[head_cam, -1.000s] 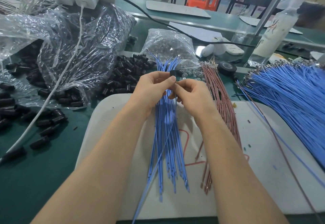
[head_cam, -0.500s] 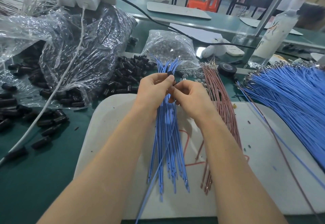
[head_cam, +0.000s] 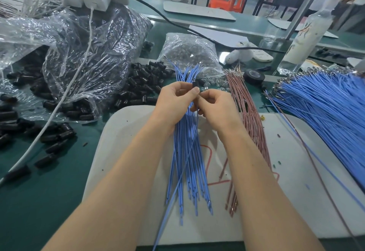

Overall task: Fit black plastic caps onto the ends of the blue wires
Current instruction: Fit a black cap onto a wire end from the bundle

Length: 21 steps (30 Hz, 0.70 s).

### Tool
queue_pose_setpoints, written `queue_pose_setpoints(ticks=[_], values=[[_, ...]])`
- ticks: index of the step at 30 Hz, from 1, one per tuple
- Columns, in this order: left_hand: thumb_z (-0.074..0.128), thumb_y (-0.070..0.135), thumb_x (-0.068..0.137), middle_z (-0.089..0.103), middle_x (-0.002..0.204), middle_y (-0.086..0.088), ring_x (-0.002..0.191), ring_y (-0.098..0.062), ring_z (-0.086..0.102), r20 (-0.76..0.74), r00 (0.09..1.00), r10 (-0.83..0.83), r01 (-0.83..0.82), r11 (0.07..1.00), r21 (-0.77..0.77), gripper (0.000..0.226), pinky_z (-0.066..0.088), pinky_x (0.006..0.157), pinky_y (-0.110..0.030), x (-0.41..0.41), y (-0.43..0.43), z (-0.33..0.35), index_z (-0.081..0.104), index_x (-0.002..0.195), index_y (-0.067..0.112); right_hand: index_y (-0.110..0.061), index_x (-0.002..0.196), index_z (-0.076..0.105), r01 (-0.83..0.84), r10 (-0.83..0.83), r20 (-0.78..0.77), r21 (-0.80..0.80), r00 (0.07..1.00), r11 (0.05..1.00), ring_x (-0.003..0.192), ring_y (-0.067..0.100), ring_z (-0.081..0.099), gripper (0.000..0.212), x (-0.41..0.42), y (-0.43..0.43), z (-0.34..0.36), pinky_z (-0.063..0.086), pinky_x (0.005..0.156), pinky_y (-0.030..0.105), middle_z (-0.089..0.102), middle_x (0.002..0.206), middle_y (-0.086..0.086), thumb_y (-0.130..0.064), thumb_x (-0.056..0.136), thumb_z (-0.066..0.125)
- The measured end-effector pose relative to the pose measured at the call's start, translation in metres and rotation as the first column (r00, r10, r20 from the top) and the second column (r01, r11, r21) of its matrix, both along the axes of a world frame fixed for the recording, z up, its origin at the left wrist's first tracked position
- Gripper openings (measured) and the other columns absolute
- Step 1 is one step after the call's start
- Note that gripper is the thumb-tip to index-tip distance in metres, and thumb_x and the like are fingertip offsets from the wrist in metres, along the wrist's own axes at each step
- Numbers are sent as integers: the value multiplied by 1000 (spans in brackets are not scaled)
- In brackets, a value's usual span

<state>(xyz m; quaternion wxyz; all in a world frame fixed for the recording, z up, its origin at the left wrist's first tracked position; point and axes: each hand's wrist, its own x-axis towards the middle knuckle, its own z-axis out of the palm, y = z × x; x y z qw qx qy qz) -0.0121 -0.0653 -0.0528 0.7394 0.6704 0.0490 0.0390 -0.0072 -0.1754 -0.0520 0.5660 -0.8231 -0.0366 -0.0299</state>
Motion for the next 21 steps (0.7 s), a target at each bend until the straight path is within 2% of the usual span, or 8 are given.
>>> queue_pose_setpoints(ticks=[4, 8, 10, 12, 14, 16, 18, 21], values=[[63, 13, 89, 67, 75, 2, 61, -6, 60, 15, 999, 41, -40, 996, -82, 5, 52, 70, -24, 2, 1, 0, 61, 86, 16, -18, 71, 64, -51, 51, -16, -30, 999, 998, 51, 2, 53, 18, -3, 2, 1, 44, 64, 25, 67, 61, -2, -21, 89, 66], [62, 10, 90, 64, 69, 1, 49, -8, 55, -9, 995, 95, -96, 986, -135, 6, 45, 45, -22, 1, 2, 0, 61, 84, 12, -20, 68, 63, -86, 83, -31, -77, 996, 993, 56, 7, 53, 20, -7, 6, 3, 46, 71, 36, 66, 60, -4, -22, 88, 66], [61, 9, 91, 62, 68, -3, 45, -9, 53, -23, 995, 97, -99, 984, -148, 8, 42, 41, -22, 1, 1, 1, 62, 83, 8, -20, 69, 64, -96, 93, -35, -97, 995, 991, 58, 8, 54, 20, -9, 8, 5, 47, 73, 38, 67, 62, -3, -24, 89, 66], [61, 9, 90, 59, 64, -1, 48, -7, 54, -40, 991, 127, -132, 979, -157, 9, 47, 49, -21, 2, 4, 3, 63, 82, 7, -19, 72, 68, -86, 85, -8, -167, 996, 982, 58, 3, 55, 21, -11, 5, 8, 48, 71, 30, 68, 64, -5, -30, 90, 65], [61, 10, 89, 58, 60, 2, 54, -7, 54, -68, 984, 166, -177, 964, -197, 12, 50, 59, -20, 2, 11, 6, 64, 77, 8, -20, 76, 70, 13, 10, 76, -302, 997, 953, 51, -6, 53, 25, -11, -3, 13, 40, 57, 8, 64, 63, -11, -38, 90, 62], [59, 11, 88, 60, 61, 3, 56, -7, 55, -112, 979, 168, -192, 948, -254, 15, 51, 60, -19, 2, 18, 9, 62, 73, 10, -18, 88, 71, 220, -163, 169, -415, 972, 883, 55, -7, 52, 24, -7, -21, 18, 34, 51, 2, 61, 69, -13, -39, 90, 61], [58, 12, 89, 61, 59, 4, 52, -5, 54, -148, 978, 147, -190, 924, -333, 16, 49, 52, -17, 1, 23, 12, 60, 73, 10, -15, 100, 70, 366, -340, 149, -527, 929, 767, 78, 11, 61, 27, -2, -42, 18, 38, 66, 14, 68, 89, -2, -38, 89, 63], [58, 13, 89, 62, 58, 4, 47, -3, 53, -189, 975, 116, -187, 885, -425, 15, 47, 48, -17, 0, 25, 14, 60, 75, 11, -11, 103, 67, 333, -444, -3, -658, 896, 675, 98, 28, 56, 31, 5, -56, 8, 41, 78, 30, 66, 107, 11, -37, 87, 66]])
